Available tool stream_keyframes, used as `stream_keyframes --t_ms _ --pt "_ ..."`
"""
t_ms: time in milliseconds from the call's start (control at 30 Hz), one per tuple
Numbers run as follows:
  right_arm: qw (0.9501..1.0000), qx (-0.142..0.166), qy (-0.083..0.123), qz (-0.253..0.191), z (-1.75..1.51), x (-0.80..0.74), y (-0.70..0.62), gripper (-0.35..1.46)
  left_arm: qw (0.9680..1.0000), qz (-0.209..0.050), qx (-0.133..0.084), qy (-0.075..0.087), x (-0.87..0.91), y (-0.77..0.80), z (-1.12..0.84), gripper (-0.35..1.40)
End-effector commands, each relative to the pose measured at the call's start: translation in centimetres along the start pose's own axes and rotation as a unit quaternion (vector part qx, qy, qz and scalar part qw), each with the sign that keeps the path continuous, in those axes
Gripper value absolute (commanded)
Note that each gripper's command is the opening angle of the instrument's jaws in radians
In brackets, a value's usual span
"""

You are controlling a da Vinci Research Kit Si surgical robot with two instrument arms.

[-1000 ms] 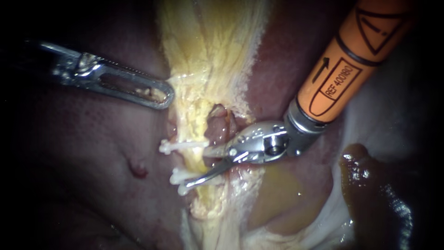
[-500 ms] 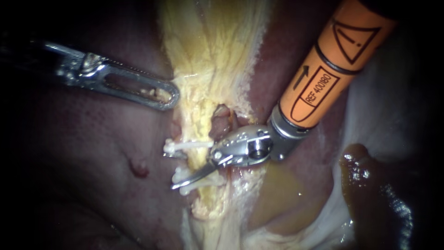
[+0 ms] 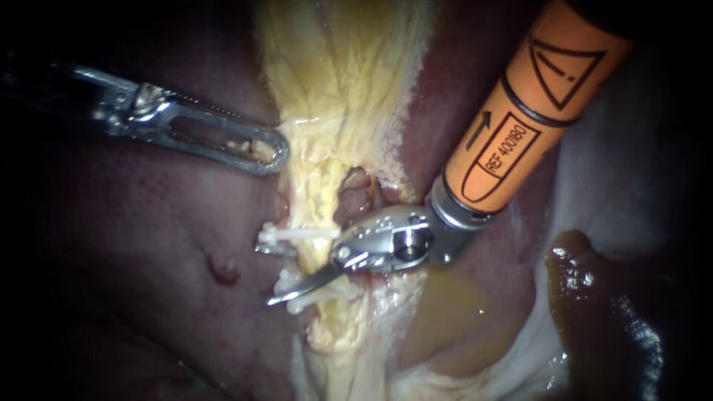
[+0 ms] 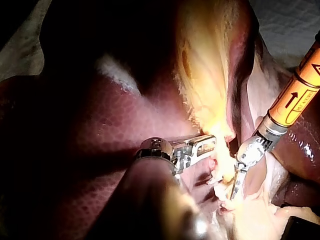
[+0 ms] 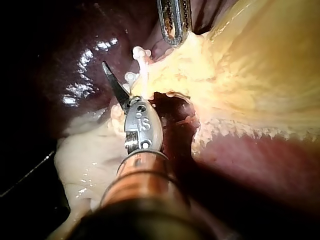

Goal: Go to the cutting position left tube

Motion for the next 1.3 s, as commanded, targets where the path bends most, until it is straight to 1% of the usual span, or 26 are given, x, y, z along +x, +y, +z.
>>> stream_keyframes --t_ms 33,300,500,700,900,1300 --pt "1.0000 0.004 0.000 -0.002 0.01 0.03 -0.04 1.37 1.0000 0.000 0.001 0.000 0.00 0.00 0.00 -0.35" --pt "0.9998 0.019 0.008 0.000 0.08 0.17 -0.22 1.37 1.0000 0.000 0.001 0.000 0.00 0.03 0.00 -0.35" --pt "0.9995 0.025 0.021 0.004 0.07 0.30 -0.28 1.37 1.0000 0.000 0.002 0.001 -0.01 0.05 -0.02 -0.35" --pt "0.9992 0.027 0.028 0.005 0.05 0.40 -0.32 1.37 1.0000 0.000 0.002 0.001 -0.02 0.07 -0.03 -0.35" --pt "0.9991 0.028 0.030 0.005 0.06 0.43 -0.35 1.37 1.0000 0.000 0.002 0.001 -0.03 0.08 -0.04 -0.35" --pt "0.9991 0.028 0.030 0.005 0.07 0.44 -0.36 1.39 1.0000 0.000 0.002 0.001 -0.02 0.08 -0.05 -0.35"
